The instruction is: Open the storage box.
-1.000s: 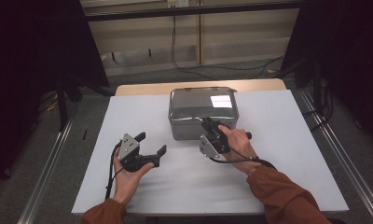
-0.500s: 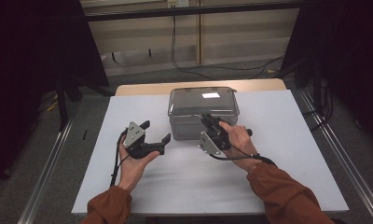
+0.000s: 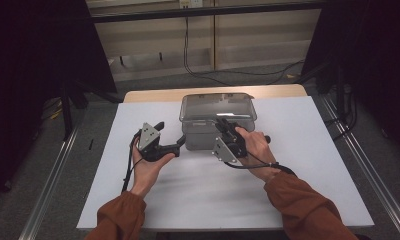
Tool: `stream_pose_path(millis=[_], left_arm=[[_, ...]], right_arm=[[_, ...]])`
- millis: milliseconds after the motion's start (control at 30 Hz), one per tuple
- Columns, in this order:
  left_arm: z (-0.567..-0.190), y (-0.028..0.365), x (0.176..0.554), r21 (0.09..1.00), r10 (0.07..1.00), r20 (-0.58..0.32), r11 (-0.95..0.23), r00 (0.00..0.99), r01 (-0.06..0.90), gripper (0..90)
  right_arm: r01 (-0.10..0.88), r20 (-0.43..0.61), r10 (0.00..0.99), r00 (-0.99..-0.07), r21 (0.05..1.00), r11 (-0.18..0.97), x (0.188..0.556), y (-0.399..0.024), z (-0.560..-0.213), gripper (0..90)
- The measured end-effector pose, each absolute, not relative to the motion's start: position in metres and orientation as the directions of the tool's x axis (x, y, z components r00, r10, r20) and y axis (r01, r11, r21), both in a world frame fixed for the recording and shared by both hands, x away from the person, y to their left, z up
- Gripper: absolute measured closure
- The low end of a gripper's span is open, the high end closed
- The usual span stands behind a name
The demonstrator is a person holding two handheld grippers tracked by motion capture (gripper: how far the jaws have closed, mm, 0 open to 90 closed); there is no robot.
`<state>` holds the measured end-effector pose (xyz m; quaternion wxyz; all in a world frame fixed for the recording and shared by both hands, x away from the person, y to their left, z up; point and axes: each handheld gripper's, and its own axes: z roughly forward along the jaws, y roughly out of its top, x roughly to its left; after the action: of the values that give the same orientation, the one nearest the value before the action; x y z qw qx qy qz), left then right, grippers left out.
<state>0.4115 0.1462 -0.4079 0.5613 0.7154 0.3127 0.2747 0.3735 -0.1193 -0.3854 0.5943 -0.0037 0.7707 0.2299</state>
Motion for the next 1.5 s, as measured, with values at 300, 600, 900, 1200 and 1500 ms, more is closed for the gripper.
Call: stream_pose_path(millis=[300, 600, 900, 1200, 1500], left_arm=[[-0.401, 0.136, 0.431, 0.978, 0.755, 0.036, -0.161, 0.654, 0.132, 12.8], [-0.395, 0.128, 0.442, 0.985, 0.749, 0.060, -0.151, 0.660, 0.082, 16.2], [-0.402, 0.127, 0.447, 0.975, 0.736, 0.105, -0.209, 0.669, 0.077, 25.7], [-0.404, 0.119, 0.445, 0.971, 0.717, 0.163, -0.240, 0.678, 0.021, 36.4], [-0.405, 0.119, 0.447, 0.971, 0.712, 0.172, -0.240, 0.680, 0.006, 43.1]], right_arm=[[-0.283, -0.917, 0.286, -0.277, 0.363, 0.888, 0.377, -0.120, -0.378, 78.7], [-0.287, -0.915, 0.302, -0.268, 0.375, 0.882, 0.378, -0.119, -0.377, 78.6], [-0.286, -0.911, 0.300, -0.282, 0.378, 0.881, 0.374, -0.120, -0.388, 77.6], [-0.281, -0.903, 0.312, -0.295, 0.395, 0.875, 0.374, -0.121, -0.389, 77.1], [-0.275, -0.885, 0.346, -0.313, 0.433, 0.859, 0.374, -0.123, -0.389, 75.1]])
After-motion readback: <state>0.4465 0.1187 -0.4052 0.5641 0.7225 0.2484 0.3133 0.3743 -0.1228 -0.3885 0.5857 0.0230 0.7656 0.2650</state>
